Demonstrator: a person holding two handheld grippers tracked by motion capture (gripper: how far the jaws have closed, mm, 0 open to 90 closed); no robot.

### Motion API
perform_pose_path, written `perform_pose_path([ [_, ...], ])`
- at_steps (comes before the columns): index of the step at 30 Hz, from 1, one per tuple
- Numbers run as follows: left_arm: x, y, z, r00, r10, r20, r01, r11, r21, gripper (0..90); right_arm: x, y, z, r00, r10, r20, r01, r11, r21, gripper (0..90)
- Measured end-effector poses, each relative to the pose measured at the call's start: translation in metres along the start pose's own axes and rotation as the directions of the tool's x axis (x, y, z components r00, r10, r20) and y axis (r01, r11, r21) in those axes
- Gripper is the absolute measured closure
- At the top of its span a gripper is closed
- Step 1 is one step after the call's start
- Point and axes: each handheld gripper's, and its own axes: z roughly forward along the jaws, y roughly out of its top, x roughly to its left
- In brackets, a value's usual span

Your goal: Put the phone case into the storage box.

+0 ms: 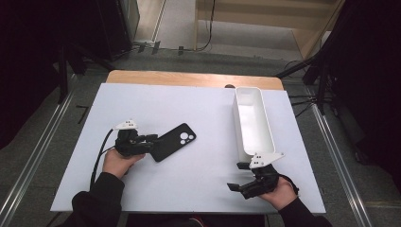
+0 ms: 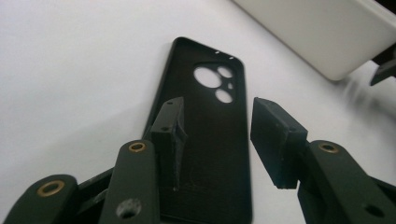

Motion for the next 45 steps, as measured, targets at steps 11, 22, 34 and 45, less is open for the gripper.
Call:
perform_pose_path([
  [11,-0.012,-0.002,-0.021,0.9950,0.042,0.091,-0.032,0.9935,-0.110,39.0,-0.001,0.001,0.000,0.9999,0.004,-0.012,-0.004,1.000,-0.003,13.2],
  [22,-0.024,-0.011,-0.033,0.9915,0.118,0.054,-0.110,0.9841,-0.140,30.7,-0.002,0.001,-0.003,0.9996,0.020,-0.017,-0.021,0.999,-0.025,13.2],
  [34,-0.030,-0.026,-0.053,0.9909,0.124,0.051,-0.115,0.9808,-0.157,21.0,-0.002,0.003,-0.003,0.9998,0.014,-0.014,-0.015,0.999,-0.031,13.2],
  [45,-0.036,-0.040,-0.067,0.9945,0.102,0.025,-0.098,0.9882,-0.118,21.0,-0.002,0.003,-0.002,0.9998,0.014,-0.016,-0.015,1.000,-0.021,13.2],
])
